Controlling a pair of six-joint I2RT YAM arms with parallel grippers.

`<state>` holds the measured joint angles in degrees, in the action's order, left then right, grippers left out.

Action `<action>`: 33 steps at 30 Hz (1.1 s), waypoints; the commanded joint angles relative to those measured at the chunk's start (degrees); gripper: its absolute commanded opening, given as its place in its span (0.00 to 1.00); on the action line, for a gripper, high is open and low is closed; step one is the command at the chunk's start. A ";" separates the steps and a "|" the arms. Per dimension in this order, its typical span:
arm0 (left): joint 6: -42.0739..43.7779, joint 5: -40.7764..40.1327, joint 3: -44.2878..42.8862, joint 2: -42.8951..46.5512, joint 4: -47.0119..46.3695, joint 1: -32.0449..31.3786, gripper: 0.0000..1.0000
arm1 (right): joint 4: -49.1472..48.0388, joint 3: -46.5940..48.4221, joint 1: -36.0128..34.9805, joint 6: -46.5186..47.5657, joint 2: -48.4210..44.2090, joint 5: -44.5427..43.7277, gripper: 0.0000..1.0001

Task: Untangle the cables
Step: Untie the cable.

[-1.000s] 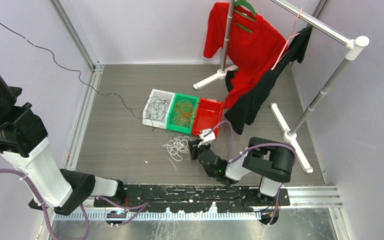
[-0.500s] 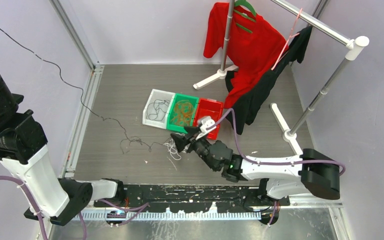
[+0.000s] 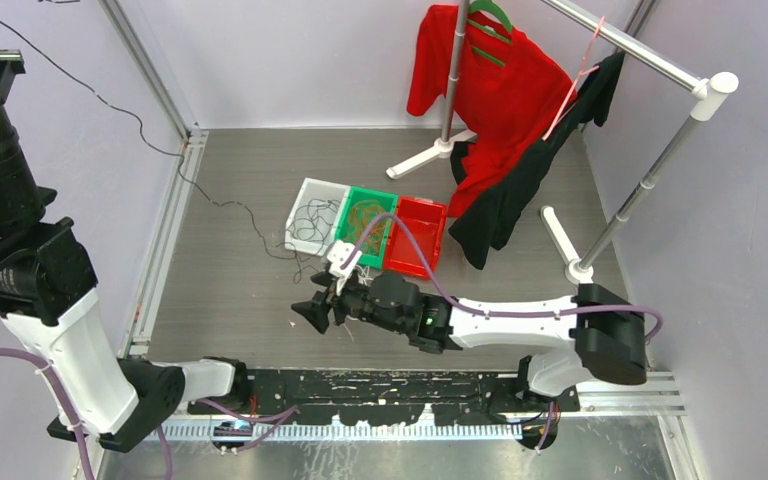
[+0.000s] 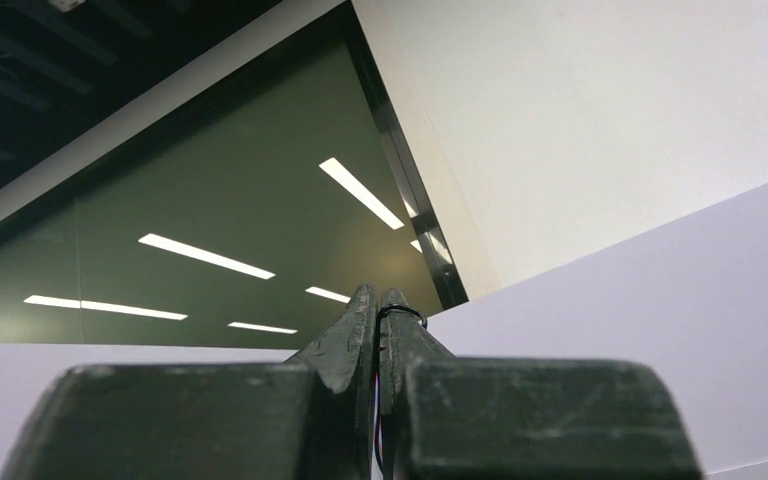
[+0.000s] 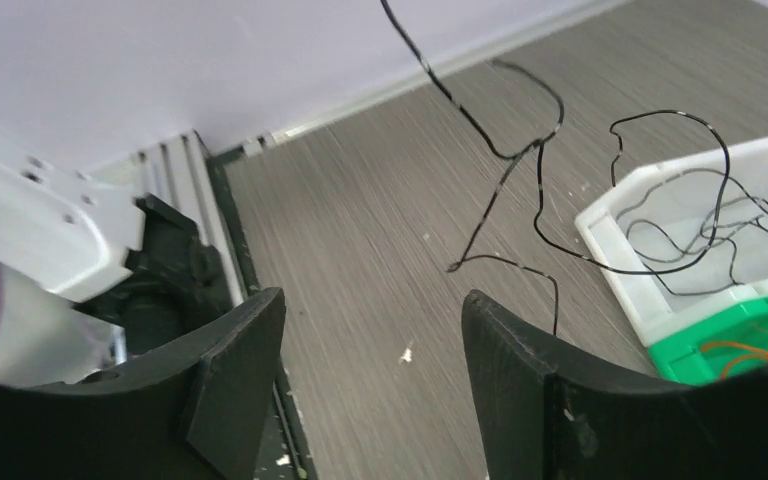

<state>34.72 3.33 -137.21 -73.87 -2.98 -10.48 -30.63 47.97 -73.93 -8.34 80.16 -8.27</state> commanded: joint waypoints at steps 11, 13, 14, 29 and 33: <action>-0.75 1.72 0.78 2.40 -0.09 0.25 0.00 | -6.65 7.80 6.17 -5.12 10.10 4.01 0.67; -0.39 1.97 1.14 2.65 -0.09 0.20 0.00 | -6.81 8.30 6.50 -6.17 10.80 5.08 0.66; -0.26 2.13 1.26 2.79 -0.09 0.22 0.00 | -6.80 8.56 6.64 -6.31 11.07 5.15 0.65; 0.82 3.45 2.65 3.73 -0.09 0.22 0.00 | 0.02 5.59 8.62 -8.36 3.94 1.64 0.67; 0.93 3.39 2.70 3.65 -0.09 0.22 0.00 | 1.54 3.84 8.67 -8.06 0.96 2.23 0.67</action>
<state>35.07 6.28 -134.32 -70.30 -2.17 -10.48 -29.04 52.71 -65.49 -16.25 86.21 -5.02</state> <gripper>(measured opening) 0.009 0.671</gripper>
